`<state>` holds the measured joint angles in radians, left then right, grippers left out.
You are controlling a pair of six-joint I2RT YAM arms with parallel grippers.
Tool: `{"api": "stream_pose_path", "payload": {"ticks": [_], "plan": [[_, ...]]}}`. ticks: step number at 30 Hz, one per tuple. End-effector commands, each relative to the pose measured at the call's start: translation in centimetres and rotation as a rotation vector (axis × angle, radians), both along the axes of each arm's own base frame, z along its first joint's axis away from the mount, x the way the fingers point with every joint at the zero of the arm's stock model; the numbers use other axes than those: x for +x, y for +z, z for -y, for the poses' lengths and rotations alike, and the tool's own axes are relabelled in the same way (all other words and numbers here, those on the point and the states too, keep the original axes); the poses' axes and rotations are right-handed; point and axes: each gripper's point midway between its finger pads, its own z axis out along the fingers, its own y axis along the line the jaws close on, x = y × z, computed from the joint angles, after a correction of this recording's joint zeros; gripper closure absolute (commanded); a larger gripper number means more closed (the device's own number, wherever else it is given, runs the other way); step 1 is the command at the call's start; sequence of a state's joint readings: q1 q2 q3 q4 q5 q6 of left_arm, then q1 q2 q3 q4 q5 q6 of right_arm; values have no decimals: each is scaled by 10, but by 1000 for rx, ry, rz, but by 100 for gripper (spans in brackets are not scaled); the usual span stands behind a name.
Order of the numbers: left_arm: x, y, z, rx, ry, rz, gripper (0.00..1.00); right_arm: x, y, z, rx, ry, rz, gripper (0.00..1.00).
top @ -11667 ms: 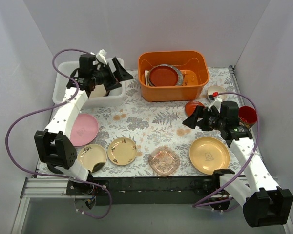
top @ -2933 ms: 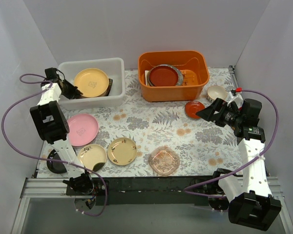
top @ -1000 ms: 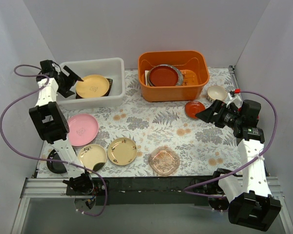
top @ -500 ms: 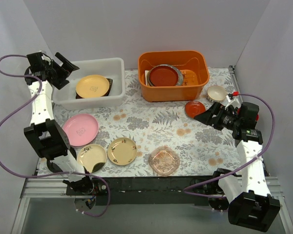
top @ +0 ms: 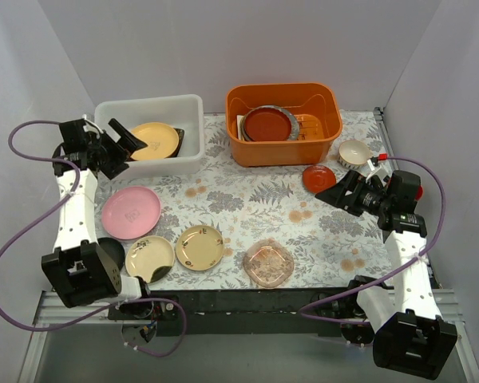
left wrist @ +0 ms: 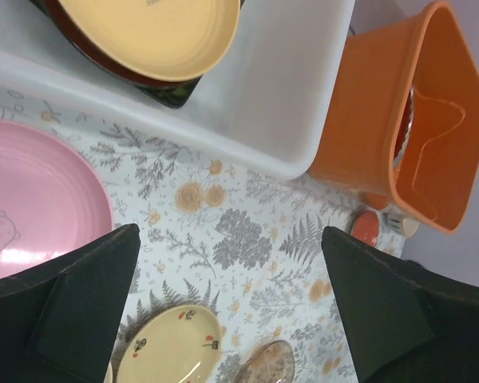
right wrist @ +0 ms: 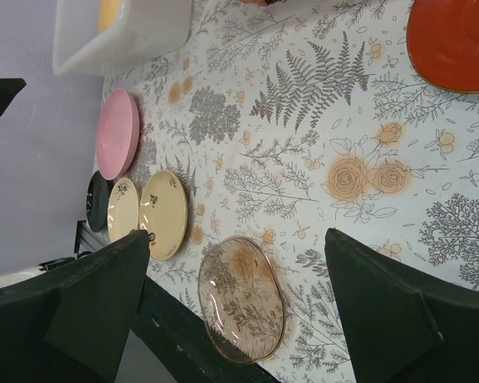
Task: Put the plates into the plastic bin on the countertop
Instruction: Pick up the plate from the corner of the board.
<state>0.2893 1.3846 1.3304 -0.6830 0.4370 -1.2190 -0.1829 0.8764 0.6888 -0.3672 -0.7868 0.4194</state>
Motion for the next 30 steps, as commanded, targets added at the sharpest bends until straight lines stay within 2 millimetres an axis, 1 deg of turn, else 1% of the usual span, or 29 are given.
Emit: {"api": "stream_pose_path", "payload": {"ticks": [1, 2, 3, 4, 5, 6, 7, 8, 9, 10, 11, 12, 13, 14, 16, 18, 19, 20, 22, 23, 26, 28, 30], "plan": [[-30, -16, 20, 97, -36, -58, 2, 1, 2, -1, 6, 12, 32, 2], [-35, -23, 30, 113, -58, -79, 2, 0, 2, -1, 7, 10, 31, 2], [-40, -37, 29, 148, -44, -115, 2, -1, 1, -1, 7, 10, 32, 2], [-45, -41, 33, 161, -51, -124, 2, -1, 1, -1, 8, 11, 32, 2], [-49, -47, 43, 174, -78, -136, 2, -1, 1, -1, 7, 10, 31, 2], [-54, -60, 43, 193, -77, -169, 2, -2, 0, -2, 6, 12, 30, 2], [-57, -66, 44, 207, -81, -190, 2, -3, 0, -2, 4, 12, 29, 2], [-62, -73, 49, 226, -98, -218, 2, -3, 0, -1, 1, 11, 29, 2], [-64, -78, 48, 243, -98, -239, 2, -2, -1, -1, 1, 12, 29, 2], [-66, -85, 43, 278, -81, -267, 2, -2, 0, -1, -1, 11, 33, 2], [-70, -89, 49, 301, -103, -285, 2, -2, -1, -1, -1, 13, 28, 2], [-71, -89, 48, 318, -98, -288, 2, -2, -1, -1, -1, 13, 29, 2], [-71, -91, 42, 364, -73, -295, 2, -2, -1, -1, -1, 13, 28, 2], [-73, -90, 45, 390, -87, -295, 2, -2, -2, -1, -2, 10, 28, 2], [-73, -88, 44, 449, -84, -294, 2, -1, -4, 0, -2, 11, 24, 2], [-75, -90, 43, 497, -83, -308, 2, -2, -5, -1, -1, 12, 23, 2], [-76, -93, 47, 520, -97, -316, 2, -2, -7, -1, 0, 12, 19, 2], [-78, -99, 42, 560, -84, -349, 2, -2, -7, -1, 0, 10, 17, 2], [-83, -109, 44, 600, -99, -389, 2, -2, -8, -1, 0, 12, 20, 2], [-84, -113, 40, 632, -85, -405, 2, -2, -10, 0, 0, 9, 14, 2], [-88, -129, 40, 674, -93, -449, 2, -2, -11, 0, -3, 10, 15, 2], [-88, -135, 43, 684, -105, -455, 2, -3, -11, 0, -5, 10, 13, 2], [-92, -144, 42, 693, -112, -480, 3, -3, -13, 0, -6, 11, 12, 2]]}}
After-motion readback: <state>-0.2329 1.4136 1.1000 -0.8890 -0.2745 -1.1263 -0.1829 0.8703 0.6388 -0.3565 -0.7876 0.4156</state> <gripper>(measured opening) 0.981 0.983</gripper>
